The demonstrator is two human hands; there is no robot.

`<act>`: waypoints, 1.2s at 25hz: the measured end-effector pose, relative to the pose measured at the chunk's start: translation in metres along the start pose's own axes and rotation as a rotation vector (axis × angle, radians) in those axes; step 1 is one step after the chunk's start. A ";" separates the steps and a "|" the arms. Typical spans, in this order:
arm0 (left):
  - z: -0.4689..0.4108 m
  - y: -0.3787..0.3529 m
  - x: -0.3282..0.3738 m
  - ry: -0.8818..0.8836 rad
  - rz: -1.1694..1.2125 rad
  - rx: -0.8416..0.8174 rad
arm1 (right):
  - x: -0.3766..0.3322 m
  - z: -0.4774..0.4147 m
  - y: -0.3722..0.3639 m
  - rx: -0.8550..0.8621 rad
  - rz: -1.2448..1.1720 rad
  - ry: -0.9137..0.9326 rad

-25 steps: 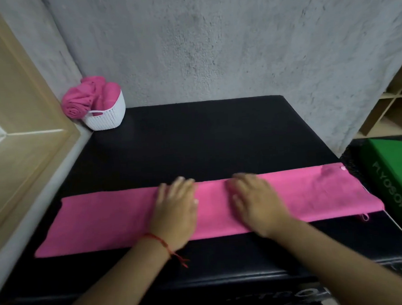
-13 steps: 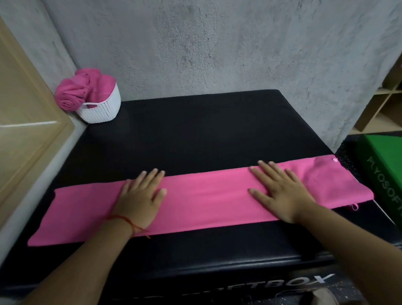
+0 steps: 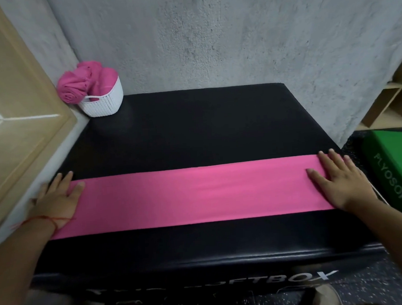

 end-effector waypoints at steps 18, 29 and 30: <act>0.000 -0.006 -0.001 0.036 -0.005 0.084 | 0.017 0.011 0.075 -0.225 -0.531 -0.542; 0.001 -0.005 0.000 0.032 -0.027 0.116 | -0.224 0.074 0.078 -0.284 -0.490 0.152; 0.001 -0.005 0.002 0.029 -0.029 0.115 | -0.241 0.078 0.061 -0.279 -0.471 0.149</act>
Point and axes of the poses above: each hand's wrist, its own z-axis away from the middle knuckle, its own y-axis out of the back of the hand, x = y × z, the point moved 6 cm from there along -z, towards the middle knuckle, and after that the axes turned 8 degrees about -y, right-handed, at the moved point
